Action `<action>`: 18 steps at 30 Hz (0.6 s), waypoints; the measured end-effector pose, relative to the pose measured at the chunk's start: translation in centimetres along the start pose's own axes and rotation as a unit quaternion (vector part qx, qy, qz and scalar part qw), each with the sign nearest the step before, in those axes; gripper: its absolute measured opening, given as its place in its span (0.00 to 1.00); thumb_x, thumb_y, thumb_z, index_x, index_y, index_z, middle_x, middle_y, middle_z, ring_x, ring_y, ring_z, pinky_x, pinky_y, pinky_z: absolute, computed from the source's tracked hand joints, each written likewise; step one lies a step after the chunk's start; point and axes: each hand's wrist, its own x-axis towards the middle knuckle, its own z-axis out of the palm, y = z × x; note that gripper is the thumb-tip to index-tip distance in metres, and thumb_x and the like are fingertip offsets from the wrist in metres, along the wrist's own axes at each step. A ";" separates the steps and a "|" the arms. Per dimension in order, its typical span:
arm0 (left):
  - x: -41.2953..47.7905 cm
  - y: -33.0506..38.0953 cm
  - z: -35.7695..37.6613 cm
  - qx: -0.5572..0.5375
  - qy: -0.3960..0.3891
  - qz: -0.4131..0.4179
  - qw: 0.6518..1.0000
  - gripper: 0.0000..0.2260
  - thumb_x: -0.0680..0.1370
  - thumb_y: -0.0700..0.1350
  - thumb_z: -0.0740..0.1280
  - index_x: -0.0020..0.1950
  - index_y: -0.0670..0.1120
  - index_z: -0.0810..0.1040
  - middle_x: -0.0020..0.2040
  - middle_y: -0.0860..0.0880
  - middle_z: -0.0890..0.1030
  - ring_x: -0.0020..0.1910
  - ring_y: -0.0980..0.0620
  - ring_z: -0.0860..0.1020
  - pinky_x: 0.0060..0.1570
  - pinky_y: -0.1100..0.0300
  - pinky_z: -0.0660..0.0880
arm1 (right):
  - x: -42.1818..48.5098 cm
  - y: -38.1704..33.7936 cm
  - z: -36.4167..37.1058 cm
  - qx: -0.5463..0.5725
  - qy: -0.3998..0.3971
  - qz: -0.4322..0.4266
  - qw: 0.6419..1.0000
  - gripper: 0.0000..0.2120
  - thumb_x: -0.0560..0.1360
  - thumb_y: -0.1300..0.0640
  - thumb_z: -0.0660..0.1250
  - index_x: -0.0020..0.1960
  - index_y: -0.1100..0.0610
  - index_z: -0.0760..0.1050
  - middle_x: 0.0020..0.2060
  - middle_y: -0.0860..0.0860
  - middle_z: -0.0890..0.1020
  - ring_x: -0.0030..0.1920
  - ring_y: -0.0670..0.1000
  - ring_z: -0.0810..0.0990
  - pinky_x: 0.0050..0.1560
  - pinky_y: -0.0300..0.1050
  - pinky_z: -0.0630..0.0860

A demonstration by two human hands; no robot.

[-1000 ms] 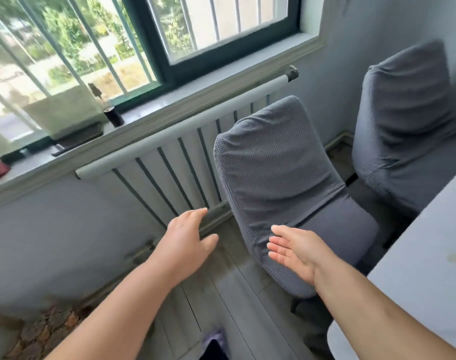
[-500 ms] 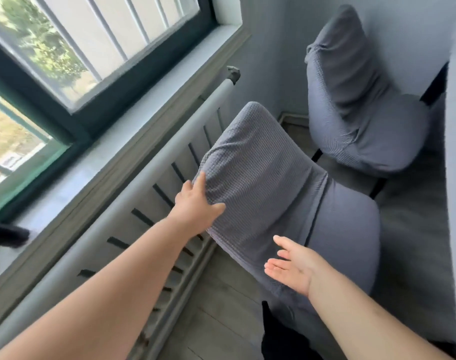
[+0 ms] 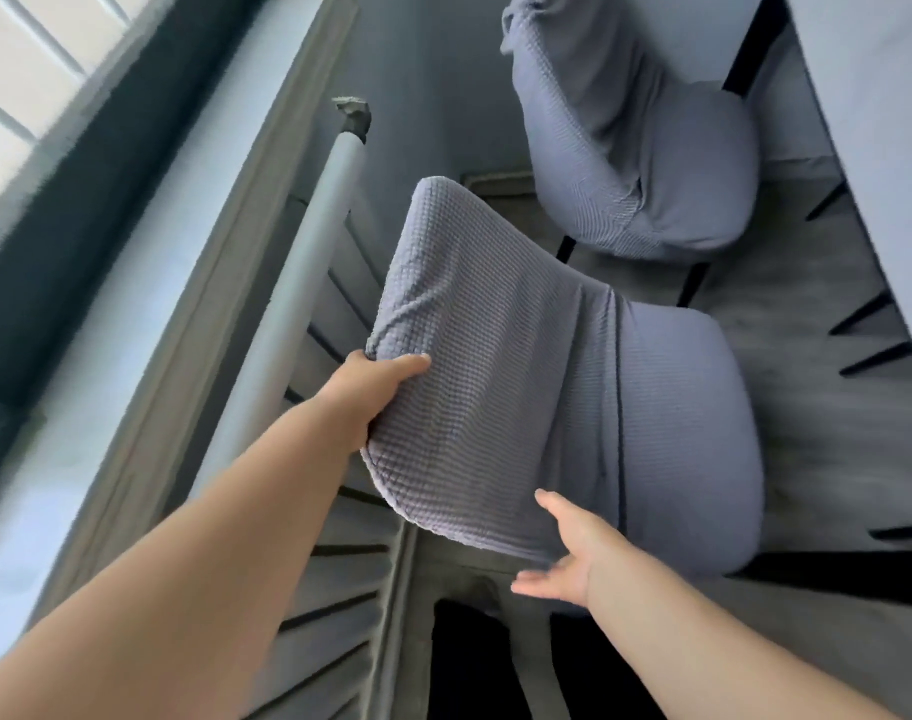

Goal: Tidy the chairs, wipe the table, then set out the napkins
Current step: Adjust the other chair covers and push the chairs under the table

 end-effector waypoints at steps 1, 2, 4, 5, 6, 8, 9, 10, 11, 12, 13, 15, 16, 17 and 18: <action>0.5 0.3 -0.2 -0.019 -0.021 -0.018 0.999 0.39 0.59 0.56 0.80 0.66 0.46 0.71 0.58 0.46 0.80 0.52 0.44 0.80 0.48 0.50 0.79 | 0.3 0.4 0.4 0.023 -0.016 0.007 1.000 0.39 0.71 0.49 0.74 0.75 0.54 0.58 0.73 0.65 0.59 0.62 0.70 0.72 0.52 0.71 0.74; 1.0 0.5 -0.2 -0.022 -0.045 -0.032 0.998 0.36 0.59 0.55 0.80 0.64 0.46 0.74 0.55 0.46 0.82 0.51 0.44 0.81 0.46 0.51 0.78 | 0.6 1.1 0.8 0.057 -0.029 0.015 0.998 0.37 0.72 0.50 0.73 0.75 0.55 0.58 0.70 0.67 0.62 0.60 0.70 0.74 0.53 0.70 0.74; 1.9 0.8 -0.1 -0.005 -0.079 -0.041 0.996 0.34 0.58 0.53 0.81 0.61 0.45 0.76 0.53 0.46 0.83 0.50 0.44 0.82 0.50 0.50 0.78 | 1.1 2.0 1.7 0.119 -0.057 0.018 0.991 0.34 0.74 0.52 0.72 0.73 0.58 0.60 0.67 0.69 0.67 0.60 0.69 0.75 0.54 0.69 0.74; 2.2 1.0 -0.2 0.009 -0.088 -0.038 0.995 0.33 0.59 0.52 0.81 0.60 0.45 0.77 0.52 0.46 0.84 0.50 0.44 0.82 0.52 0.49 0.78 | 1.2 2.4 2.2 0.138 -0.069 0.015 0.988 0.31 0.74 0.53 0.71 0.71 0.59 0.62 0.64 0.69 0.69 0.60 0.68 0.75 0.54 0.67 0.74; 2.5 1.1 -0.2 0.023 -0.093 -0.034 0.995 0.31 0.60 0.50 0.81 0.60 0.45 0.77 0.52 0.45 0.84 0.50 0.45 0.83 0.52 0.49 0.79 | 1.3 2.7 2.7 0.151 -0.081 0.012 0.985 0.26 0.75 0.53 0.71 0.67 0.60 0.65 0.61 0.69 0.72 0.60 0.68 0.76 0.55 0.66 0.75; 2.9 1.4 -0.3 0.052 -0.102 -0.026 0.993 0.24 0.65 0.45 0.78 0.59 0.43 0.77 0.52 0.44 0.84 0.49 0.45 0.83 0.46 0.51 0.80 | 1.4 3.4 3.4 0.191 -0.104 0.001 0.976 0.19 0.76 0.54 0.69 0.59 0.65 0.69 0.57 0.68 0.75 0.60 0.66 0.76 0.59 0.64 0.74; 3.0 1.5 -0.3 0.062 -0.102 -0.021 0.993 0.21 0.67 0.42 0.76 0.58 0.43 0.77 0.52 0.44 0.84 0.48 0.45 0.83 0.42 0.53 0.79 | 1.4 3.7 3.7 0.216 -0.116 -0.007 0.969 0.16 0.76 0.56 0.69 0.56 0.66 0.71 0.57 0.67 0.76 0.58 0.65 0.77 0.58 0.63 0.75; 2.9 1.5 -0.3 0.066 -0.101 -0.015 0.993 0.18 0.69 0.39 0.74 0.57 0.43 0.77 0.52 0.44 0.83 0.48 0.45 0.82 0.40 0.54 0.79 | 1.4 3.9 4.0 0.248 -0.127 -0.013 0.960 0.14 0.76 0.57 0.69 0.54 0.66 0.73 0.55 0.66 0.78 0.54 0.64 0.79 0.54 0.61 0.78; 2.8 1.4 -0.3 0.069 -0.102 -0.008 0.992 0.16 0.70 0.37 0.73 0.57 0.43 0.77 0.52 0.44 0.83 0.48 0.45 0.82 0.39 0.55 0.78 | 1.4 4.1 4.1 0.281 -0.134 -0.018 0.950 0.13 0.75 0.59 0.70 0.54 0.67 0.74 0.52 0.65 0.80 0.50 0.62 0.81 0.47 0.59 0.81; 2.6 1.4 0.0 0.071 -0.106 0.001 0.992 0.16 0.70 0.36 0.71 0.57 0.43 0.77 0.52 0.44 0.83 0.48 0.46 0.82 0.38 0.56 0.78 | 1.3 4.3 4.1 0.306 -0.135 -0.022 0.942 0.13 0.74 0.60 0.71 0.54 0.67 0.75 0.49 0.63 0.82 0.47 0.61 0.82 0.40 0.56 0.82; 2.4 1.6 0.2 0.072 -0.110 0.010 0.991 0.15 0.71 0.35 0.70 0.57 0.43 0.76 0.51 0.44 0.82 0.47 0.46 0.82 0.37 0.56 0.77 | 1.2 4.4 4.0 0.315 -0.130 -0.025 0.940 0.14 0.73 0.60 0.72 0.54 0.67 0.75 0.47 0.62 0.82 0.46 0.59 0.82 0.36 0.53 0.82; 1.6 2.1 0.9 0.072 -0.122 0.025 0.990 0.13 0.71 0.34 0.69 0.55 0.42 0.77 0.50 0.44 0.83 0.46 0.46 0.82 0.36 0.57 0.78 | 1.0 4.5 3.6 0.321 -0.117 -0.027 0.940 0.16 0.71 0.58 0.74 0.54 0.66 0.76 0.46 0.60 0.82 0.44 0.57 0.82 0.32 0.47 0.81; 1.1 2.4 1.5 0.072 -0.128 0.032 0.989 0.11 0.72 0.34 0.69 0.53 0.42 0.77 0.49 0.44 0.83 0.44 0.47 0.83 0.34 0.57 0.79 | 0.9 4.4 3.3 0.326 -0.111 -0.027 0.939 0.17 0.71 0.57 0.75 0.54 0.65 0.76 0.47 0.59 0.82 0.43 0.55 0.81 0.31 0.45 0.79; 0.5 2.8 2.2 0.075 -0.134 0.043 0.987 0.10 0.72 0.33 0.68 0.52 0.42 0.77 0.48 0.44 0.84 0.43 0.47 0.83 0.33 0.58 0.79 | 0.6 4.2 2.9 0.333 -0.106 -0.027 0.936 0.18 0.70 0.55 0.75 0.55 0.63 0.76 0.46 0.57 0.81 0.42 0.54 0.80 0.31 0.43 0.78; 0.1 3.0 2.9 0.076 -0.135 0.053 0.987 0.10 0.72 0.33 0.67 0.51 0.42 0.77 0.47 0.44 0.84 0.43 0.47 0.83 0.32 0.58 0.79 | 0.4 4.1 2.6 0.342 -0.103 -0.025 0.934 0.19 0.69 0.53 0.75 0.55 0.62 0.76 0.46 0.57 0.80 0.41 0.54 0.79 0.31 0.43 0.77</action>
